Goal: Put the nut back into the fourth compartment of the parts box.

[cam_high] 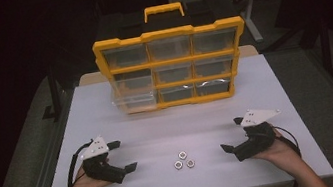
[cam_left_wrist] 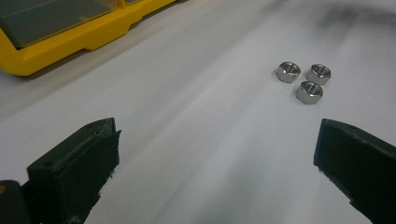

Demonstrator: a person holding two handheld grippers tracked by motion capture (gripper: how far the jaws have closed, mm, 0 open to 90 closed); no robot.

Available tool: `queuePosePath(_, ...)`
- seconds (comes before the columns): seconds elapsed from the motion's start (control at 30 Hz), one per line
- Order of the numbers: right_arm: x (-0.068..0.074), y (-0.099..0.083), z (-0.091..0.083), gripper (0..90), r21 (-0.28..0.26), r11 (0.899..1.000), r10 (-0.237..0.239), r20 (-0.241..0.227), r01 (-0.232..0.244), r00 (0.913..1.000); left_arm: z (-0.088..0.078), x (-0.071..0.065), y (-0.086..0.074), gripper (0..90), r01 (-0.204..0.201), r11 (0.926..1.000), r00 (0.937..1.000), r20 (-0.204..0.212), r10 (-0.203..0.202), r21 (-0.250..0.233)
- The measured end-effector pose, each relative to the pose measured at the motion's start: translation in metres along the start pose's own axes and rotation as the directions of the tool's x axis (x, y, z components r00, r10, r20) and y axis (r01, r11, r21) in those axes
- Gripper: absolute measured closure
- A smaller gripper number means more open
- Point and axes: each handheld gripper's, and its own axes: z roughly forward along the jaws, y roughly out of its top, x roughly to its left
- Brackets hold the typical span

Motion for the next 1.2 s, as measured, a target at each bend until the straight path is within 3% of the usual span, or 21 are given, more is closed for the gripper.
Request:
queuePosePath(0.6, -0.001, 0.006, 0.0, 0.0, -0.001, 1.0, -0.003, -0.017, 0.003, 0.9999, 0.001, -0.001, -0.003, 0.3, 0.015, 0.9997, 0.9998, 0.012, -0.015, 0.018)
queuePosePath(1.1, 0.003, 0.022, 0.004, 0.0, 0.012, 1.0, -0.012, -0.034, 0.012, 0.9993, 0.0, -0.003, -0.003, 0.4, 0.012, 0.9997, 0.9998, 0.014, -0.013, 0.019)
queuePosePath(1.2, 0.005, 0.028, 0.008, 0.0, 0.013, 0.999, -0.033, -0.047, 0.034, 0.9983, 0.001, -0.004, -0.003, 0.3, 0.007, 0.9997, 0.9999, 0.015, -0.007, 0.025)
